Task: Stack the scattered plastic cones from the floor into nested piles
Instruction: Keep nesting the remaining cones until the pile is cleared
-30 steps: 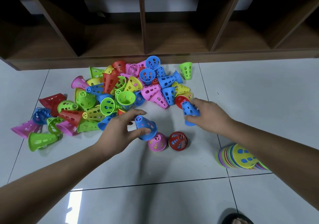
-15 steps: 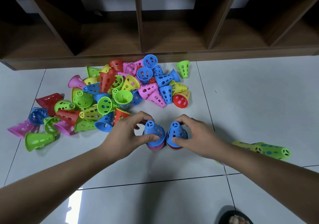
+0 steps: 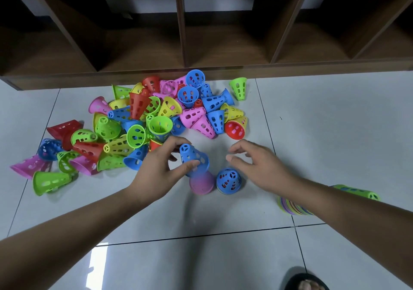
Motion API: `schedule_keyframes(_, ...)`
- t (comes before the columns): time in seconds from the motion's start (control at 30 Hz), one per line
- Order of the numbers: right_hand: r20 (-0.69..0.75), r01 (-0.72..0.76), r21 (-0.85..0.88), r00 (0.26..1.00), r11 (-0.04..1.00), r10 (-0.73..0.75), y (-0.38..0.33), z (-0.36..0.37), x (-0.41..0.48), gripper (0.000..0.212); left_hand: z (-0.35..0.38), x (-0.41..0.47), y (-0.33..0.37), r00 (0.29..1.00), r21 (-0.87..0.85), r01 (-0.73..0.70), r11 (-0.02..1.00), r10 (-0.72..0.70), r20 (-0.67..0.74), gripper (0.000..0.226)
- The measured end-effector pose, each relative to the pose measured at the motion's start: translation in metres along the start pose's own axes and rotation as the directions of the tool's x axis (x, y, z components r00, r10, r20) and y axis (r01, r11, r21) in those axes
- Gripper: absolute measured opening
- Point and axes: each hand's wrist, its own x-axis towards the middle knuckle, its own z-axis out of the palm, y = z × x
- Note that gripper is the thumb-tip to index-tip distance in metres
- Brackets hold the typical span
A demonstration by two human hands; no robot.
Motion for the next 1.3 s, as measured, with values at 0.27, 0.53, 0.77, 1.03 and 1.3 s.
schedule_keyframes(0.27,-0.126,-0.047,-0.114,0.992,0.992,0.032,0.022,-0.009,0.043,0.016,0.026,-0.009,-0.011,0.98,0.167,-0.095,0.981,0.062,0.189,0.039)
schedule_keyframes(0.53,-0.195,-0.099,-0.332,0.98,0.938,0.035,0.034,-0.015,0.076,0.045,0.032,-0.003,-0.032,0.932,0.246,-0.144,0.959,0.048,0.36,0.057)
schedule_keyframes(0.77,-0.039,-0.111,-0.364,0.994,0.925,0.104,0.045,-0.016,0.085,0.058,0.017,0.051,-0.034,0.982,0.306,-0.148,0.94,0.104,0.158,0.042)
schedule_keyframes(1.03,0.021,-0.16,-0.338,0.984,0.927,0.177,0.04,-0.013,0.09,0.033,0.023,0.11,-0.054,0.899,0.593,-0.397,0.701,0.168,0.404,0.059)
schedule_keyframes(1.3,0.053,-0.209,-0.332,0.969,0.92,0.24,0.032,0.002,0.088,0.029,0.042,0.133,-0.05,0.874,0.751,-0.44,0.492,0.045,0.483,0.072)
